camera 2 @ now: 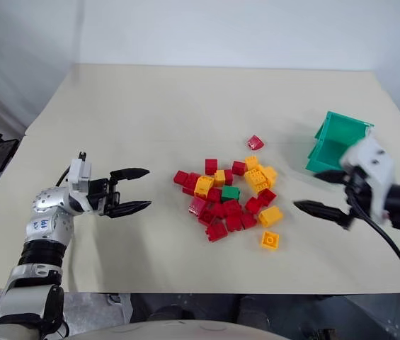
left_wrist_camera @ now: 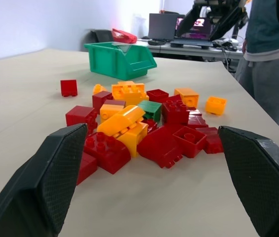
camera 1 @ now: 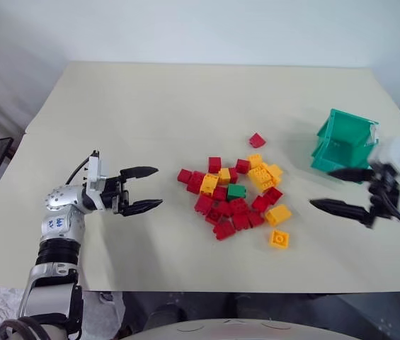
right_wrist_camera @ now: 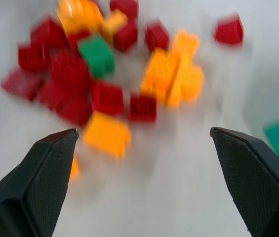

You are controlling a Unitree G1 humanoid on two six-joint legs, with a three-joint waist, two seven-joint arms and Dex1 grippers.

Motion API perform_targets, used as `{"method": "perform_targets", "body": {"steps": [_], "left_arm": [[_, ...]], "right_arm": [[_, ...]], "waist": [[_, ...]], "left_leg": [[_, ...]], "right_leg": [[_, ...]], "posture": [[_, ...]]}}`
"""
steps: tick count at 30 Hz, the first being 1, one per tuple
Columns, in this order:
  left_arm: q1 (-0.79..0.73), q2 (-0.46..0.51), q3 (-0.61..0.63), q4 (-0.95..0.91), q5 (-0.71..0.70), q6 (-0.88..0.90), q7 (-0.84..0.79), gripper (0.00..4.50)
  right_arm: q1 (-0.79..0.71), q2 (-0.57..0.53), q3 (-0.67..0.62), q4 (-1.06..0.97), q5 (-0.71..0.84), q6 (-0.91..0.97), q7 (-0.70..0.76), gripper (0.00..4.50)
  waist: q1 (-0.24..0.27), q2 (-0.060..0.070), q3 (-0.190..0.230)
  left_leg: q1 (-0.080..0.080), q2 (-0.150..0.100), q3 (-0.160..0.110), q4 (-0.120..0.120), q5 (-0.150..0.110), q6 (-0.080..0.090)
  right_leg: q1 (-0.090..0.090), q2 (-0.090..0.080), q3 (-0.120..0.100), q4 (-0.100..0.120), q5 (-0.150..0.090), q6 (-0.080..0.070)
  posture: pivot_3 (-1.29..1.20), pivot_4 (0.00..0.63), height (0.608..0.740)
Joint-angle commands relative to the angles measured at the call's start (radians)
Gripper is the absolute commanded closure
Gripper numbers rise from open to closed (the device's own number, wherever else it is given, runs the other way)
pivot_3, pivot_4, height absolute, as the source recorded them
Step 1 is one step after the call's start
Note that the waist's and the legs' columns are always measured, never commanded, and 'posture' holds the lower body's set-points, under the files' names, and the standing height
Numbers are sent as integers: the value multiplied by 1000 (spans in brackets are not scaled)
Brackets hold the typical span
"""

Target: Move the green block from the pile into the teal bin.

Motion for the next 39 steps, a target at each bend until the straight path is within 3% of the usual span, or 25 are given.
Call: {"method": "perform_targets", "body": {"steps": [1,8,12,20,26,29,36,39], "left_arm": [[-2,-1,9,-14,-6,-23,-4,0],[29,-15,13,-48,-12,-33,8,0],[53,-19,15,-77,-16,-31,17,0],[99,-25,23,-134,-23,-25,44,0],[110,-28,21,-153,-25,-20,55,0],[106,-34,13,-161,-24,-15,57,0],[68,-44,-28,-195,-5,25,75,0],[42,-47,-56,-218,8,50,98,0]], "right_arm": [[-203,69,234,15,-28,146,-110,20],[-541,270,583,223,-138,330,-208,20],[-654,346,709,344,-193,366,-208,20],[-768,406,920,496,-293,343,-152,20],[-784,422,962,524,-331,334,-114,20],[-780,410,961,495,-335,323,-87,632],[-756,371,862,415,-321,364,-89,2918],[-730,340,780,356,-302,384,-99,2991]], "waist": [[-3,0,0],[-11,0,0],[-11,0,0],[-17,1,0],[-16,1,0],[-17,1,0],[-12,1,0],[-11,1,0]], "left_leg": [[0,0,-1,0,0,-1],[-5,-2,-2,1,0,0],[-5,-1,-2,1,0,0],[-6,-1,-2,2,0,0],[-6,-1,-2,2,0,0],[-6,-1,-1,2,-1,0],[-6,-1,-1,2,-1,0],[-7,-1,-2,3,-1,0]], "right_leg": [[0,0,0,0,0,0],[-3,0,-2,1,0,0],[-3,0,-3,1,0,0],[-4,1,-3,1,0,0],[-4,1,-3,1,0,0],[-4,1,-3,1,0,0],[-4,1,-3,1,0,0],[-4,1,-3,1,0,0]], "posture": [[0,150,740],[0,150,740],[0,150,740],[0,150,740],[0,150,740],[0,150,740],[0,150,740],[0,150,740]]}}
